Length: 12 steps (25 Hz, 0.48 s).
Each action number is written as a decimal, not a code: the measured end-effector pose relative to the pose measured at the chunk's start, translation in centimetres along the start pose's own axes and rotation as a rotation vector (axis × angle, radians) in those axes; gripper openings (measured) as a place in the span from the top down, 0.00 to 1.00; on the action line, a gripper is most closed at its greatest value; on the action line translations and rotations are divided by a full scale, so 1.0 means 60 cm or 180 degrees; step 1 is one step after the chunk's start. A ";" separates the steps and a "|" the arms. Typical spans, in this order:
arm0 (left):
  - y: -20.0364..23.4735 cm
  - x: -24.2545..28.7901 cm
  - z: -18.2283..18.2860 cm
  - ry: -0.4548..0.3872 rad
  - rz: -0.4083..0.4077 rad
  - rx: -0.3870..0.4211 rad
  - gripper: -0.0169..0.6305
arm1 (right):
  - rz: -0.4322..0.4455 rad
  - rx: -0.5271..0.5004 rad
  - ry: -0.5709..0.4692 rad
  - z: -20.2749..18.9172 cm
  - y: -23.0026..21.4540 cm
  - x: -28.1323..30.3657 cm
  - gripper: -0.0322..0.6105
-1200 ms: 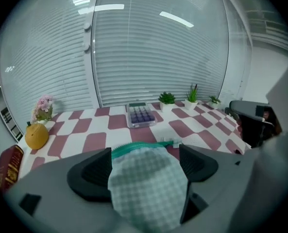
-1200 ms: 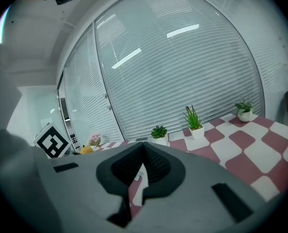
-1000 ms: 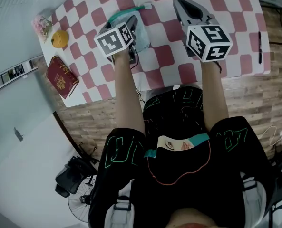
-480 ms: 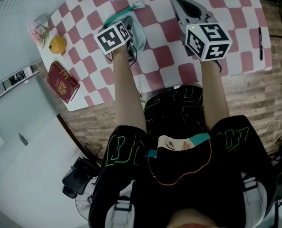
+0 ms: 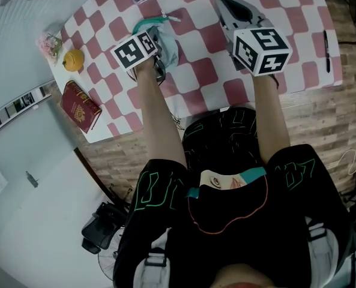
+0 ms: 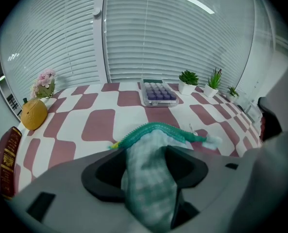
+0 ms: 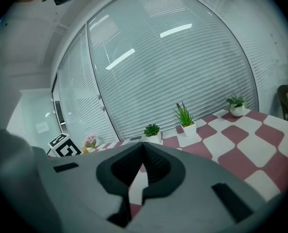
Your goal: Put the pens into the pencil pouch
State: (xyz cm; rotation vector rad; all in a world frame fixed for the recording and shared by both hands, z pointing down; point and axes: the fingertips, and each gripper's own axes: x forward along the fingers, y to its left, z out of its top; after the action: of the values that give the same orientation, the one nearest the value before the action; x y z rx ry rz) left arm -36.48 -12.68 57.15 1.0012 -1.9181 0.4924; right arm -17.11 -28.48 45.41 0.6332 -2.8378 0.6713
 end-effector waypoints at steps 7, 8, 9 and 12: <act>0.007 -0.013 -0.005 -0.0189 -0.0273 -0.0056 0.91 | -0.0002 -0.0081 -0.0021 0.012 0.000 -0.022 0.95; 0.006 -0.017 -0.005 -0.0280 -0.0314 -0.0058 0.92 | 0.0006 -0.0102 -0.0020 0.014 0.001 -0.024 0.95; 0.004 -0.023 -0.003 -0.0393 -0.0354 -0.0058 0.93 | 0.0012 -0.0122 -0.0020 0.016 0.002 -0.027 0.95; -0.008 -0.050 0.009 -0.0820 -0.0483 -0.0100 0.94 | 0.0017 -0.0189 -0.0029 0.025 0.001 -0.038 0.95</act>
State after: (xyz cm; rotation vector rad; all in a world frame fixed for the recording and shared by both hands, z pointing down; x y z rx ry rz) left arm -35.57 -12.01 54.29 1.2272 -2.0475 0.2546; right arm -15.18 -28.28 43.52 0.6211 -2.8570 0.5842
